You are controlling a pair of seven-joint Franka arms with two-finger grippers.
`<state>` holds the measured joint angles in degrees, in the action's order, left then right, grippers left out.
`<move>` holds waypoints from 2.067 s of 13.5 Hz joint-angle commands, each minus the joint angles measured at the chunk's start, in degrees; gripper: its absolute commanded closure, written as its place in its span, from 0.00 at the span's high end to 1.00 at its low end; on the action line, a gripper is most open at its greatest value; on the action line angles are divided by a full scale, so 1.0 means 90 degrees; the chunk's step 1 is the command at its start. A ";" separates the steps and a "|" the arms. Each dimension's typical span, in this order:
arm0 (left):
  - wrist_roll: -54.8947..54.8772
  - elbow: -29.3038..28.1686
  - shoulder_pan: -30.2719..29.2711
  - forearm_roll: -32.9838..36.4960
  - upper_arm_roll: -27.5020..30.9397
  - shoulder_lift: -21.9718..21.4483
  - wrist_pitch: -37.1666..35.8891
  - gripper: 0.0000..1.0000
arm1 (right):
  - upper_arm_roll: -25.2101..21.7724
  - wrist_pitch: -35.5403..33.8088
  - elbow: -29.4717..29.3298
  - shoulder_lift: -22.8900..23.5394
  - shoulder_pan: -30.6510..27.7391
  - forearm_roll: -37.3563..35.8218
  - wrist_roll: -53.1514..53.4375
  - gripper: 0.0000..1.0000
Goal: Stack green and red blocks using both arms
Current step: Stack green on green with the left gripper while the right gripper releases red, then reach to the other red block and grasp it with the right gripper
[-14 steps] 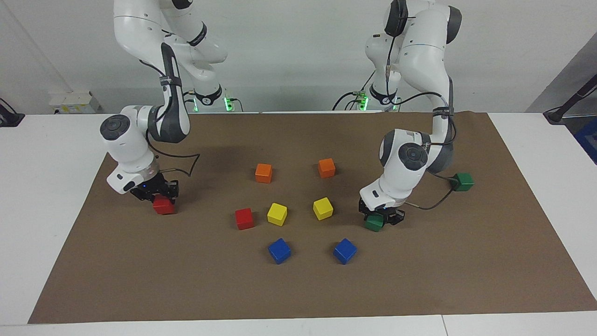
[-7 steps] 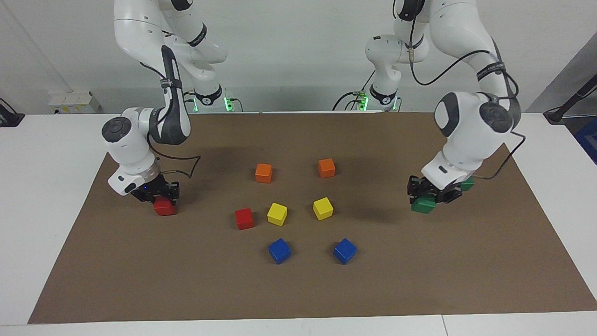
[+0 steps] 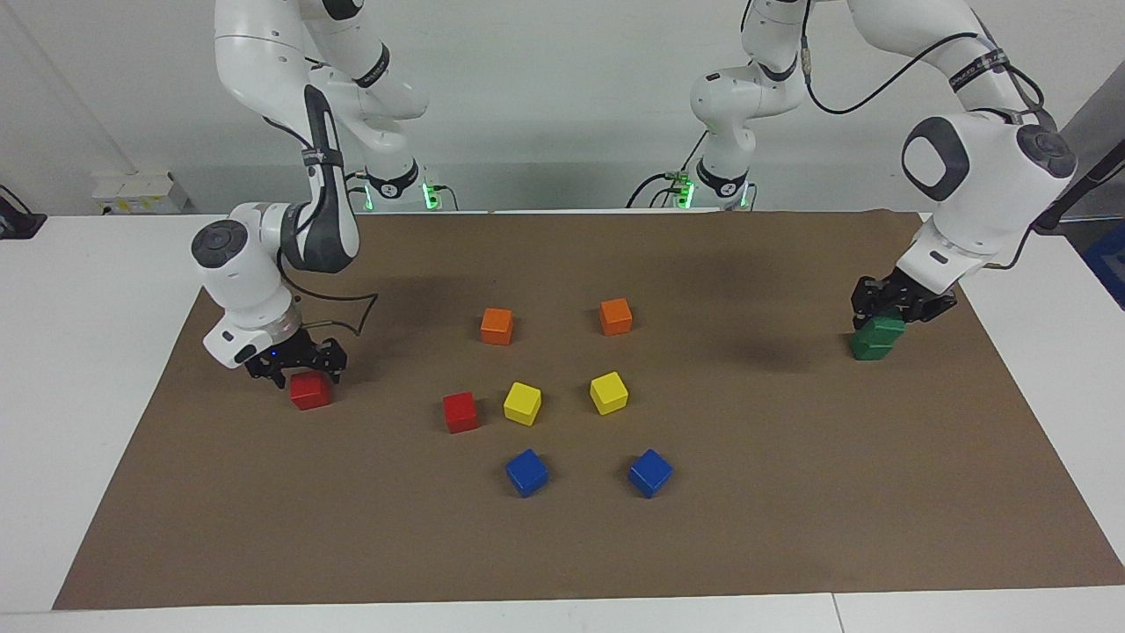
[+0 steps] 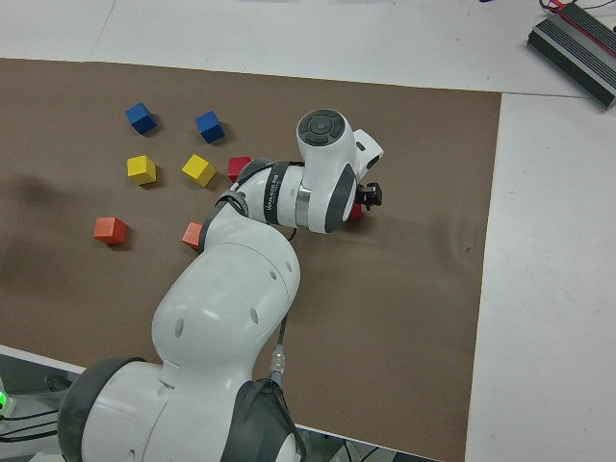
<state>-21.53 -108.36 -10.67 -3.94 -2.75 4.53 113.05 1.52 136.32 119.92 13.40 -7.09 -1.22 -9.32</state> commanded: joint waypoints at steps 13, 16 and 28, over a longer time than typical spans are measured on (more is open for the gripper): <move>-0.0821 -0.2373 -0.0797 0.0018 -0.0037 -0.0533 0.2642 0.00 | 0.0105 -0.3370 -0.3442 0.0415 0.1802 -0.0187 0.2577 1.00; -0.0684 -0.2442 -0.0884 0.0018 -0.0037 -0.0503 0.2770 0.00 | 0.0105 -0.3030 -0.3384 0.0551 0.2359 -0.0187 0.2637 1.00; -0.0020 -0.2608 -0.0797 0.0018 -0.0046 -0.0415 0.3023 0.00 | 0.0193 -0.1163 -0.2348 0.1108 0.2419 -0.0157 0.1983 1.00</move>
<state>-22.65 -129.92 -17.84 -3.92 -2.95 1.51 137.52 2.66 123.28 96.98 23.02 15.77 -2.03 10.42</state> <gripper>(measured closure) 0.449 0.000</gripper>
